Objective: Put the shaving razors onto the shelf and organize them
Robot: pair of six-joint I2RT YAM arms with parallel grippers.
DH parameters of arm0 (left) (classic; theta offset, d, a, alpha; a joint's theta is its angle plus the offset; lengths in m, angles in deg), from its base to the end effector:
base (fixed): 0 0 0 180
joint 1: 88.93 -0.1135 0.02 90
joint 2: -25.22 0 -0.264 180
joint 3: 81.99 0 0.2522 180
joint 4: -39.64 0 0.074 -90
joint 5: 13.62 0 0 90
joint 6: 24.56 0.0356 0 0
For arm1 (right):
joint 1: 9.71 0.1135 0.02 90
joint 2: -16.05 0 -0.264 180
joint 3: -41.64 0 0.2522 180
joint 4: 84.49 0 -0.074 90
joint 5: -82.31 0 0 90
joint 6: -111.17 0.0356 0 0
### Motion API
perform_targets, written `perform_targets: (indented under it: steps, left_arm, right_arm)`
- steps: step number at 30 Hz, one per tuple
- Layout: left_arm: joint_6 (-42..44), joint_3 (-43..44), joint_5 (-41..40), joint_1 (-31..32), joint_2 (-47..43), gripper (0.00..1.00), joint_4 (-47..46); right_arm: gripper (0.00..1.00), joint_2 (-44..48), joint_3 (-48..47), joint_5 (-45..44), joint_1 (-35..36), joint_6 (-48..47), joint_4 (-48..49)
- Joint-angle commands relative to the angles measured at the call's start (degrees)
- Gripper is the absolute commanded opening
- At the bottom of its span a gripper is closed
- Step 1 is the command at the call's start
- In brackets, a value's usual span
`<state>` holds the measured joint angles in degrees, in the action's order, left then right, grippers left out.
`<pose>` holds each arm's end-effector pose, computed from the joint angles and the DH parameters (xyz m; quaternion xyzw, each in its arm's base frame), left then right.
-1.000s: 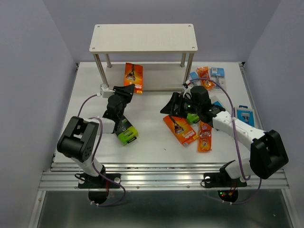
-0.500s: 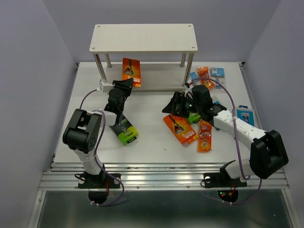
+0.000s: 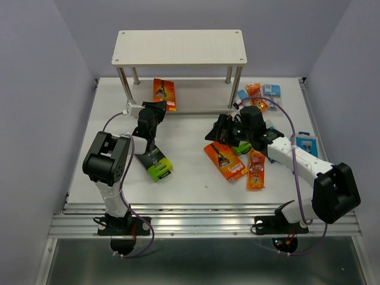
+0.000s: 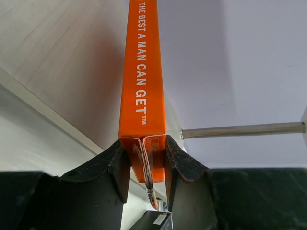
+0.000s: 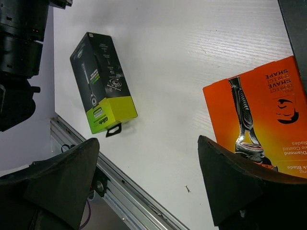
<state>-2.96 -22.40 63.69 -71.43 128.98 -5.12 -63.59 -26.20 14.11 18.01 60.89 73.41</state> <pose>0.3575 -0.1045 0.1953 -0.3714 0.5975 -0.4244 0.5700 0.2667 0.1551 0.2619 0.0022 0.8712 0.3951 0.2914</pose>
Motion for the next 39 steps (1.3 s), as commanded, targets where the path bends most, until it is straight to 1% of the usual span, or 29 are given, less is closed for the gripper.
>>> perform_targets:
  steps: [1,4,8,12,14,17,19,25,26,28,29,33,38,39]
  left_arm:
    - [-1.29,3.04,-0.49,-0.53,-0.23,0.00,0.15]
    - [-1.73,3.57,-1.20,-0.71,-0.41,0.00,1.82]
    - [-2.52,5.85,-0.15,-1.23,0.03,0.00,6.82]
    - [-3.49,6.91,0.12,-1.41,0.30,0.12,10.97]
    - [-4.28,7.44,0.03,-1.50,0.47,0.20,13.33]
    - [-5.51,7.70,-0.32,-1.68,0.47,0.22,15.80]
    - [-5.51,8.05,-0.14,-1.94,0.65,0.28,16.59]
    - [-6.74,8.41,1.17,-2.55,0.65,0.35,19.41]
    - [-6.75,8.41,1.17,-2.64,0.65,0.39,19.76]
    - [-6.92,8.58,1.44,-2.82,0.74,0.44,20.72]
    - [-7.18,8.76,1.70,-2.91,0.74,0.50,20.99]
    - [-7.71,9.72,2.75,-3.08,1.09,0.57,23.09]
    - [-8.50,9.20,2.58,-3.17,0.56,0.59,23.19]
    - [-8.33,9.37,2.58,-3.17,0.56,0.62,23.19]
  right_arm:
    - [0.89,1.24,-3.83,-3.16,-0.39,-2.11,-0.97]
    - [0.89,1.33,-4.10,-4.13,-0.39,-2.28,-0.98]
    - [0.89,1.24,-4.36,-4.92,-0.39,-2.46,-0.98]
    - [0.89,0.80,-4.54,-5.10,-0.39,-2.37,-0.98]
    - [0.89,0.54,-4.54,-5.19,-0.39,-2.37,-0.98]
    - [0.89,0.18,-4.63,-5.28,-0.39,-2.20,-0.89]
    - [0.89,0.09,-4.71,-5.28,-0.39,-2.19,-0.98]
    - [0.89,-0.43,-4.80,-5.54,-0.39,-2.02,-0.89]
    - [0.90,-0.52,-4.89,-5.54,-0.39,-2.02,-0.80]
    - [0.90,-0.78,-4.89,-5.63,-0.39,-2.02,-0.89]
    - [0.90,-0.78,-4.89,-5.72,-0.39,-2.02,-0.80]
    - [0.90,-1.22,-5.15,-5.81,-0.39,-2.02,-0.89]
    - [0.90,-1.40,-5.33,-6.51,-0.39,-2.02,-0.89]
    - [0.90,-1.40,-5.33,-6.42,-0.39,-2.02,-0.80]
